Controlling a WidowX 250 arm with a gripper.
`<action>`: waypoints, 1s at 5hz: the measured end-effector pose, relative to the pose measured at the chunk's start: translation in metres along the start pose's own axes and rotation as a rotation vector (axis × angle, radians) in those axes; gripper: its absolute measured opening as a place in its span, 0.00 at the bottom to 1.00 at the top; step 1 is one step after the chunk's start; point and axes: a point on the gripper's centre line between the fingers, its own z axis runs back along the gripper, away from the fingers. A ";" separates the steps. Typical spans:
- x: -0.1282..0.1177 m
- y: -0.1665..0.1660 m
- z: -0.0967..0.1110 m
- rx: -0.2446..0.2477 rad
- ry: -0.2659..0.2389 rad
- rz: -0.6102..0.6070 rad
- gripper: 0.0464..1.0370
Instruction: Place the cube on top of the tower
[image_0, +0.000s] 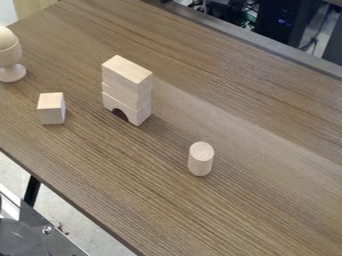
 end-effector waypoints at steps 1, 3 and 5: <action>-0.001 0.001 -0.009 -0.010 0.030 0.004 0.96; -0.037 0.049 -0.044 0.042 0.059 0.335 0.96; -0.078 0.058 -0.073 0.040 0.108 0.530 0.96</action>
